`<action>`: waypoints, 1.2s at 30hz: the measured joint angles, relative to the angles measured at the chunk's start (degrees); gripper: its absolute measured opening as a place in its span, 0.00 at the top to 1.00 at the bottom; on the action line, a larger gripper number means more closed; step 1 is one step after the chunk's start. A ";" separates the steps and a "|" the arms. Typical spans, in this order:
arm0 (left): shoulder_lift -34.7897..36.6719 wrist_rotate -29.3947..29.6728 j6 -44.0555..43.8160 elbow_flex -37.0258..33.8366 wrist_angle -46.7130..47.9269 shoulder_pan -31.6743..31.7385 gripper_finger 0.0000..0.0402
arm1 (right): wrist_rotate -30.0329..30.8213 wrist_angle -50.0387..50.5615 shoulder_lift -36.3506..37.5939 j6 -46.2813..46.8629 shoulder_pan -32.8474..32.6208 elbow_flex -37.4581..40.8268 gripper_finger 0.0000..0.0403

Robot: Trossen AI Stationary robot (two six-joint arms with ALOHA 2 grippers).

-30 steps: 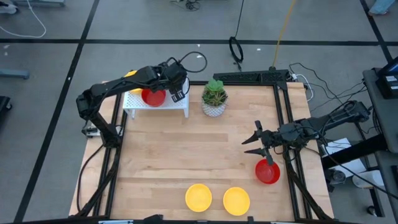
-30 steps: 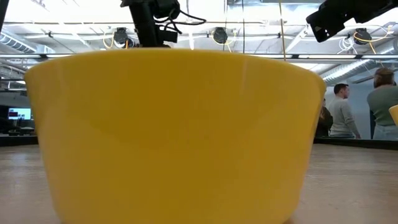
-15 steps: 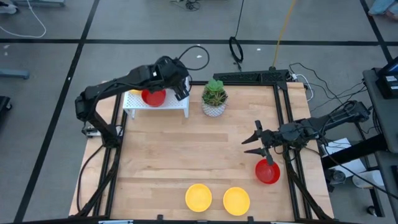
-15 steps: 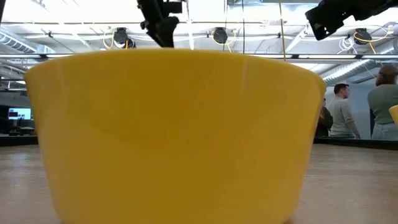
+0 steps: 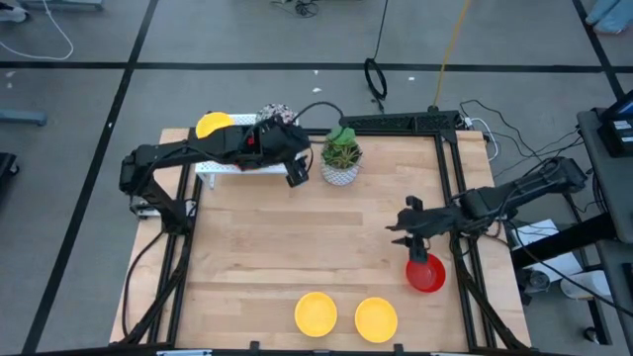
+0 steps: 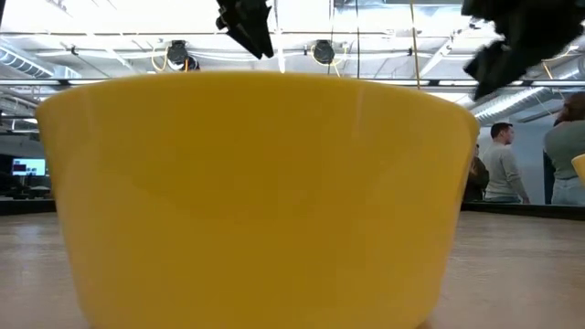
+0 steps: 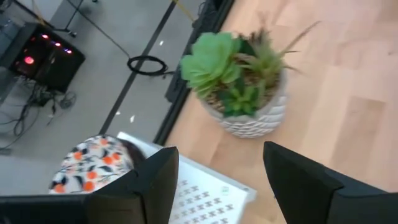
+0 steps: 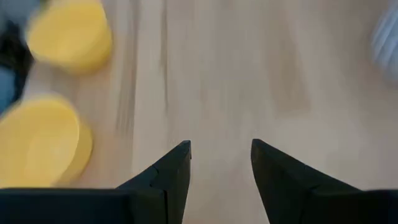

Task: Pick & Place Mini bowls
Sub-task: Stack the red bowl on top of the other red bowl on the shelf

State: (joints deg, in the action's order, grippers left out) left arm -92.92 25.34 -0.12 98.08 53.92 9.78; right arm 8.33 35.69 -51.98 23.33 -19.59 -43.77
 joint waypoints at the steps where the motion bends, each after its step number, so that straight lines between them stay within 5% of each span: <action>1: 0.00 -0.02 -0.29 0.00 0.03 -0.56 0.40 | -2.25 2.80 -1.71 2.43 0.00 -0.79 0.61; 6: 0.00 0.01 -0.48 0.00 0.03 -2.89 0.40 | -16.91 8.09 -9.18 15.50 -1.02 -1.39 0.61; 9: 0.00 0.04 -0.50 -0.02 0.03 -4.02 0.40 | -20.65 7.64 -12.62 20.89 -4.32 -1.39 0.61; 23: 0.00 0.07 -0.46 -0.02 0.34 -6.54 0.40 | -15.80 0.91 -22.20 47.23 -17.52 -1.39 0.61; 36: 0.00 0.07 -0.66 -0.04 0.32 -6.60 0.40 | -14.21 5.72 -31.01 43.60 -18.88 -1.39 0.67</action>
State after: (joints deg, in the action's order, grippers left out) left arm -92.92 25.41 -0.78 98.04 54.24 3.18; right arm -5.88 41.41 -82.99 66.93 -38.48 -45.17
